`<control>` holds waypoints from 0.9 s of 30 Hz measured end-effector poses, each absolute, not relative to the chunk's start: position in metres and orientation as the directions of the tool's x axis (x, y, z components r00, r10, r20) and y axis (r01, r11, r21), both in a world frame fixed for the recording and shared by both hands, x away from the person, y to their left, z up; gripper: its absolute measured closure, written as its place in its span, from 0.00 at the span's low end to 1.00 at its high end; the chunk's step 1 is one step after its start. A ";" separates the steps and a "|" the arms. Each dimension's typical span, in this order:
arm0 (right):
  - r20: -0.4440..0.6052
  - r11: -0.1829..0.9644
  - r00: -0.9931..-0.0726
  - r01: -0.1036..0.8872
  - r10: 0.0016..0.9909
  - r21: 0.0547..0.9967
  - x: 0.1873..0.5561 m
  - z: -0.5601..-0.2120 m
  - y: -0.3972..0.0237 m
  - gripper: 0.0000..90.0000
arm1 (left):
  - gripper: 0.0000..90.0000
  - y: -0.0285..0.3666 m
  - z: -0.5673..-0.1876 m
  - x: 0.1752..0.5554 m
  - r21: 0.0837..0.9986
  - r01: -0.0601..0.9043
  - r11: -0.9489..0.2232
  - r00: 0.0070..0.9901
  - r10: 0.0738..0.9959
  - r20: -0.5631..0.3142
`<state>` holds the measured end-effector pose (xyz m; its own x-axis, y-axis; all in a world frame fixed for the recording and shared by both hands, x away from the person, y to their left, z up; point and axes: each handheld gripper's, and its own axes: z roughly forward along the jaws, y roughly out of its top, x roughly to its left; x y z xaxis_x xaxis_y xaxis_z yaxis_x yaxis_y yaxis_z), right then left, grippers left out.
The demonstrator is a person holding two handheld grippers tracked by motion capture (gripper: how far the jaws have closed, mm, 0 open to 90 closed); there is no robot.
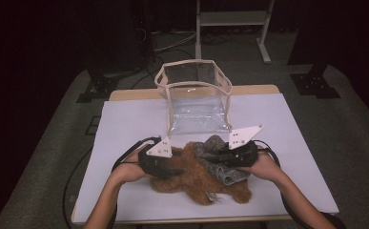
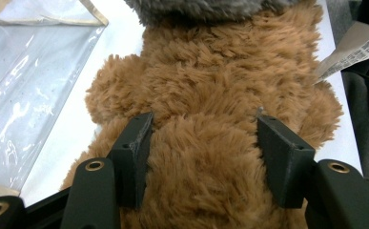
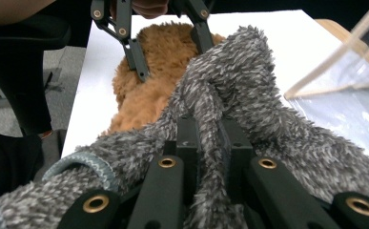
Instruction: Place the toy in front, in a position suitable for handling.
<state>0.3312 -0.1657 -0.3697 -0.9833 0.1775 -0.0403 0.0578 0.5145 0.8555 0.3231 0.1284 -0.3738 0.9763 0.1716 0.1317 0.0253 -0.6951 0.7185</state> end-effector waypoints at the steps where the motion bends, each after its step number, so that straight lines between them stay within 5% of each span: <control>1: -0.035 0.515 -0.983 0.064 0.179 0.855 0.331 -0.370 -0.169 0.89 | 0.46 0.127 -0.373 0.322 0.717 0.018 -0.697 0.977 0.166 0.137; 7: -0.046 0.525 -0.983 0.056 0.179 0.849 0.330 -0.363 -0.170 0.89 | 0.48 0.125 -0.373 0.320 0.713 -0.003 -0.702 0.978 0.146 0.148; 19: -0.018 0.585 -0.991 0.065 0.136 0.809 0.357 -0.361 -0.109 0.89 | 0.47 0.120 -0.374 0.314 0.698 -0.039 -0.715 0.984 0.094 0.152; 27: 0.007 0.531 -0.972 0.135 0.236 0.836 0.357 -0.362 -0.162 0.89 | 0.48 0.120 -0.374 0.315 0.695 -0.018 -0.719 0.979 0.127 0.157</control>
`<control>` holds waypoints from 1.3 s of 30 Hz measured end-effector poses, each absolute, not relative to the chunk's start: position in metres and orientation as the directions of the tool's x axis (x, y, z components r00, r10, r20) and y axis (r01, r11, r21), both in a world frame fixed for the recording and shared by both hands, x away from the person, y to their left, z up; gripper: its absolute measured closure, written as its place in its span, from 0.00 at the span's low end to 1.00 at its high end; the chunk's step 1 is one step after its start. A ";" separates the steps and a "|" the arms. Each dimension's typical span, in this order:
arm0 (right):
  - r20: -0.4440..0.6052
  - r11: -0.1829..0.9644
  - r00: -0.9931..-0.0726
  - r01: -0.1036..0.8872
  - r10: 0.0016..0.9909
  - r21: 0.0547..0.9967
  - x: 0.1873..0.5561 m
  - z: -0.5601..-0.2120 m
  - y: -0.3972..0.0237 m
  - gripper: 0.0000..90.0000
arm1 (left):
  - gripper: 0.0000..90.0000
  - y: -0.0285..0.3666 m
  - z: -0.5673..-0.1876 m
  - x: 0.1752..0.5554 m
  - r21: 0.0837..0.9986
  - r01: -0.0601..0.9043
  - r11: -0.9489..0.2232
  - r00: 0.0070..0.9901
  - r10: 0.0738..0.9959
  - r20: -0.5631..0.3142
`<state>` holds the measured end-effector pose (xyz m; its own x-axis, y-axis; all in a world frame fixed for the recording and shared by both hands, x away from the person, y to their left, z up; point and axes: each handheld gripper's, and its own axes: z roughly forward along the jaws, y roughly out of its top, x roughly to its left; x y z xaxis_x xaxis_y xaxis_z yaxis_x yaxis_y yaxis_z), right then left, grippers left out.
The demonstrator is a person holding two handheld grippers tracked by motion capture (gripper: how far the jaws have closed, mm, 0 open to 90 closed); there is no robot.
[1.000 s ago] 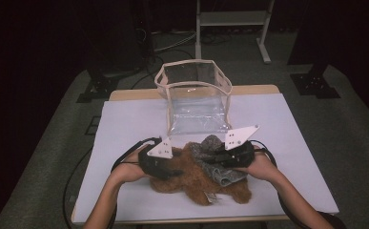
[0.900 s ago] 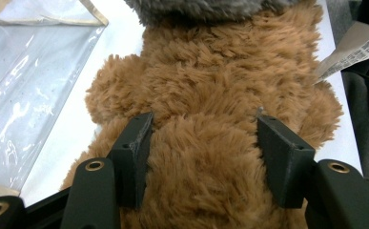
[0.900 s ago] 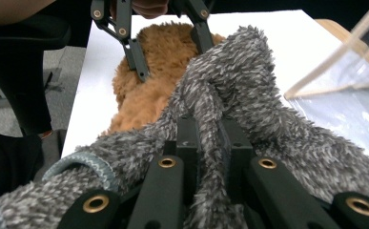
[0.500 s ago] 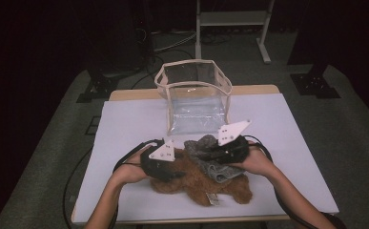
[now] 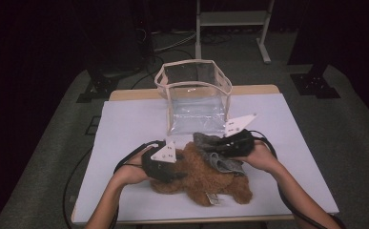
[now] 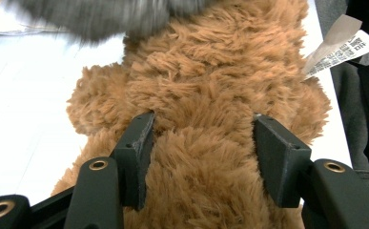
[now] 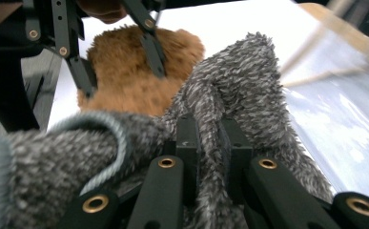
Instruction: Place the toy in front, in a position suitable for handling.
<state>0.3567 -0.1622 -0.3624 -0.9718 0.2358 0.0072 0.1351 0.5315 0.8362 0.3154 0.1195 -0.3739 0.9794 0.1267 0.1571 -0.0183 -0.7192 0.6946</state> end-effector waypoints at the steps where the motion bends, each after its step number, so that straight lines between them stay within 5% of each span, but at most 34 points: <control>1: 0.023 0.515 -0.966 0.158 0.259 0.843 0.356 -0.363 -0.174 0.89 | 0.48 0.121 -0.374 0.316 0.694 -0.010 -0.720 0.979 0.133 0.152; 21: 0.045 0.475 -0.947 0.201 0.319 0.857 0.329 -0.371 -0.237 0.89 | 0.48 0.139 -0.372 0.323 0.713 0.054 -0.699 0.975 0.191 0.114; 31: 0.076 0.482 -0.954 0.215 0.290 0.849 0.332 -0.388 -0.220 0.89 | 0.47 0.142 -0.370 0.322 0.706 0.063 -0.706 0.973 0.201 0.114; 39: 0.055 0.483 -0.929 0.239 0.365 0.843 0.356 -0.400 -0.200 0.89 | 0.45 0.141 -0.370 0.319 0.700 0.043 -0.713 0.979 0.170 0.114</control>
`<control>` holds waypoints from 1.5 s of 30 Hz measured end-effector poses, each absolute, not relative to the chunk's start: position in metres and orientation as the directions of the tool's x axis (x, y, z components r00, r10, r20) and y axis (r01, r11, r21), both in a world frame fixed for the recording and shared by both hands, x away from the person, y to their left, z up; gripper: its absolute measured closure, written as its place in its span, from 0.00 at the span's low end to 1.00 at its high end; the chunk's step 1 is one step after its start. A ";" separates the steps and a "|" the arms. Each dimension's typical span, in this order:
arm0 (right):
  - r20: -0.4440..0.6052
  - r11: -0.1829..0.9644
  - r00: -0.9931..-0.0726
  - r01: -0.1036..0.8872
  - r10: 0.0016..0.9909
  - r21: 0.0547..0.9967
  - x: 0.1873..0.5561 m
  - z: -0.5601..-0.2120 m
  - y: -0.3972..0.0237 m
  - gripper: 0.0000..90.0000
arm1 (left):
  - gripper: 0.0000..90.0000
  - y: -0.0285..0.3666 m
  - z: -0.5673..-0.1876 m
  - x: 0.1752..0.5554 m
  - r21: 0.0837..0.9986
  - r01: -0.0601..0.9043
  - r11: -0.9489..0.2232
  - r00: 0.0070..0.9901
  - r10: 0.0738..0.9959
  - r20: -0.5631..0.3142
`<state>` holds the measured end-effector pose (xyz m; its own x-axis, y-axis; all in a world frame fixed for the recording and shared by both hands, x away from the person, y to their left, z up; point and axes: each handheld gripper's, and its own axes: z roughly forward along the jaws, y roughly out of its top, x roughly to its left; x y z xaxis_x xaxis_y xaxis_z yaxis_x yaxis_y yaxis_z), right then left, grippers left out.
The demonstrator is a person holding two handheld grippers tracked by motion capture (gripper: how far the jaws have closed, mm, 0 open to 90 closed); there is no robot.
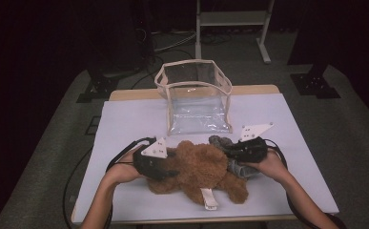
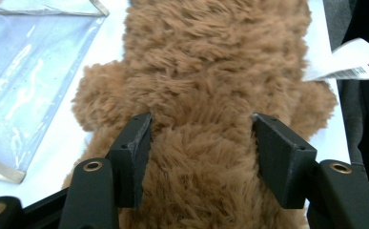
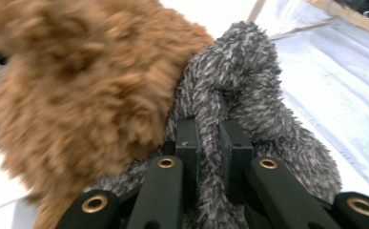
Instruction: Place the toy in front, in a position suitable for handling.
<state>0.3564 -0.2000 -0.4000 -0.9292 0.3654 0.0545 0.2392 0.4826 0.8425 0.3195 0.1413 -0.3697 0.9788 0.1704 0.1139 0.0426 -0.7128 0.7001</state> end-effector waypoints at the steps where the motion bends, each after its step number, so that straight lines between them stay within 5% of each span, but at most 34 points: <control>1: 0.059 0.480 -0.929 0.242 0.366 0.843 0.358 -0.400 -0.200 0.89 | 0.45 0.141 -0.370 0.319 0.700 0.043 -0.713 0.979 0.170 0.114; 14: 0.089 0.324 -0.951 0.188 0.297 0.927 0.333 -0.365 -0.232 0.89 | 0.46 0.139 -0.372 0.325 0.708 0.097 -0.700 0.965 0.241 0.106; 24: 0.114 0.387 -0.962 0.207 0.249 0.899 0.313 -0.390 -0.231 0.89 | 0.46 0.138 -0.372 0.327 0.713 0.117 -0.691 0.959 0.265 0.100; 30: 0.101 0.396 -0.957 0.208 0.273 0.895 0.328 -0.388 -0.219 0.89 | 0.44 0.134 -0.371 0.321 0.691 0.050 -0.721 0.973 0.192 0.129; 36: 0.127 0.358 -0.938 0.245 0.322 0.901 0.354 -0.385 -0.212 0.89 | 0.43 0.136 -0.373 0.325 0.699 0.093 -0.709 0.961 0.247 0.123; 45: 0.143 0.360 -0.945 0.249 0.296 0.899 0.333 -0.398 -0.226 0.89 | 0.45 0.134 -0.373 0.327 0.694 0.114 -0.711 0.951 0.280 0.131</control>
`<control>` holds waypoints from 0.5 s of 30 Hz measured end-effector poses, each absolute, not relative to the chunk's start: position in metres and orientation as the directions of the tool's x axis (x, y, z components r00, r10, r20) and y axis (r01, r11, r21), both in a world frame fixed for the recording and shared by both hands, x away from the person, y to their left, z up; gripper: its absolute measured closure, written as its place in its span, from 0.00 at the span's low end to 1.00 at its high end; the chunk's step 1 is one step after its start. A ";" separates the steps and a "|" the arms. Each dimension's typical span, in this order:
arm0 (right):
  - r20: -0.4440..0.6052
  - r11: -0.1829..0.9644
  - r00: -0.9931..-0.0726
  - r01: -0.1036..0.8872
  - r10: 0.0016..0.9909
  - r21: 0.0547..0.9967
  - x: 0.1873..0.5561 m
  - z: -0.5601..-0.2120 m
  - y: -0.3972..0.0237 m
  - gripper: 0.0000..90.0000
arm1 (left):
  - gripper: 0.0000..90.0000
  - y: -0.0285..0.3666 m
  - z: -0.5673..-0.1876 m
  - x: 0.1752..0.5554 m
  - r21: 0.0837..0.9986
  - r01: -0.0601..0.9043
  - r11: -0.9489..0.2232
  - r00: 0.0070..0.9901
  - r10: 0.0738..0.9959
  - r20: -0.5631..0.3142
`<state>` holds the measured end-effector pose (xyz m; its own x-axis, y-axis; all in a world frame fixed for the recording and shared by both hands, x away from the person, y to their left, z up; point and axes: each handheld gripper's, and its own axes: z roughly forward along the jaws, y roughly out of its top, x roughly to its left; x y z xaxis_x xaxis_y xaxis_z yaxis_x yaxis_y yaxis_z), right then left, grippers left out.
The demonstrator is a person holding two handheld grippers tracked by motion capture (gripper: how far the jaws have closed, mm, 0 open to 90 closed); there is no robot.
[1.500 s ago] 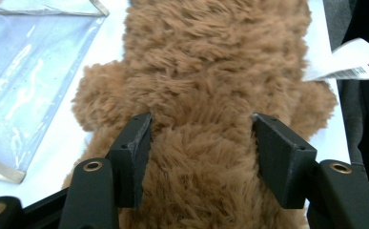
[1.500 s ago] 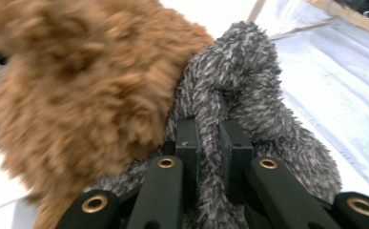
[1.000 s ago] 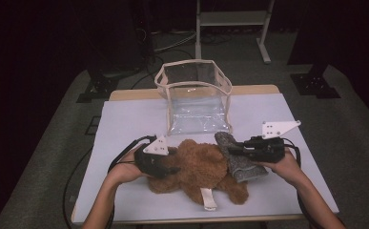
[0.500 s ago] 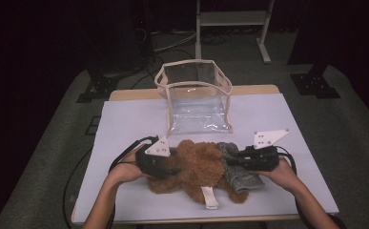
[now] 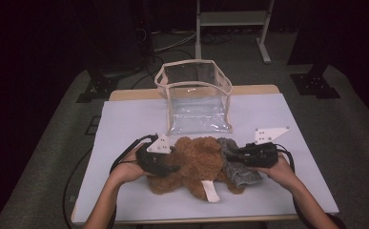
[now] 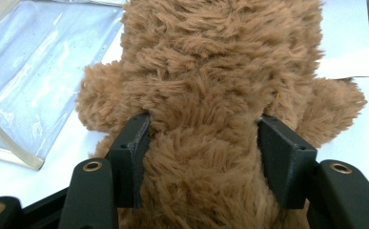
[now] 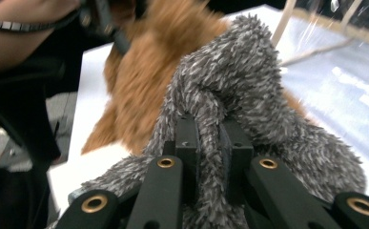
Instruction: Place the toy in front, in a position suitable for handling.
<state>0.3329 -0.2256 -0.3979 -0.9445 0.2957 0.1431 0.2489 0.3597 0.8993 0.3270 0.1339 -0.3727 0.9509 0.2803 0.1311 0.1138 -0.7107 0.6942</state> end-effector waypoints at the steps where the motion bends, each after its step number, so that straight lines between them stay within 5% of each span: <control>1: 0.140 0.374 -0.946 0.248 0.291 0.894 0.329 -0.400 -0.226 0.89 | 0.45 0.134 -0.373 0.327 0.696 0.109 -0.710 0.952 0.276 0.132; 10: 0.094 0.345 -0.939 0.213 0.331 0.914 0.342 -0.378 -0.229 0.89 | 0.46 0.133 -0.374 0.321 0.689 0.027 -0.724 0.969 0.187 0.159; 15: 0.080 0.372 -0.951 0.194 0.299 0.908 0.342 -0.378 -0.216 0.89 | 0.46 0.134 -0.374 0.323 0.693 0.045 -0.720 0.965 0.210 0.155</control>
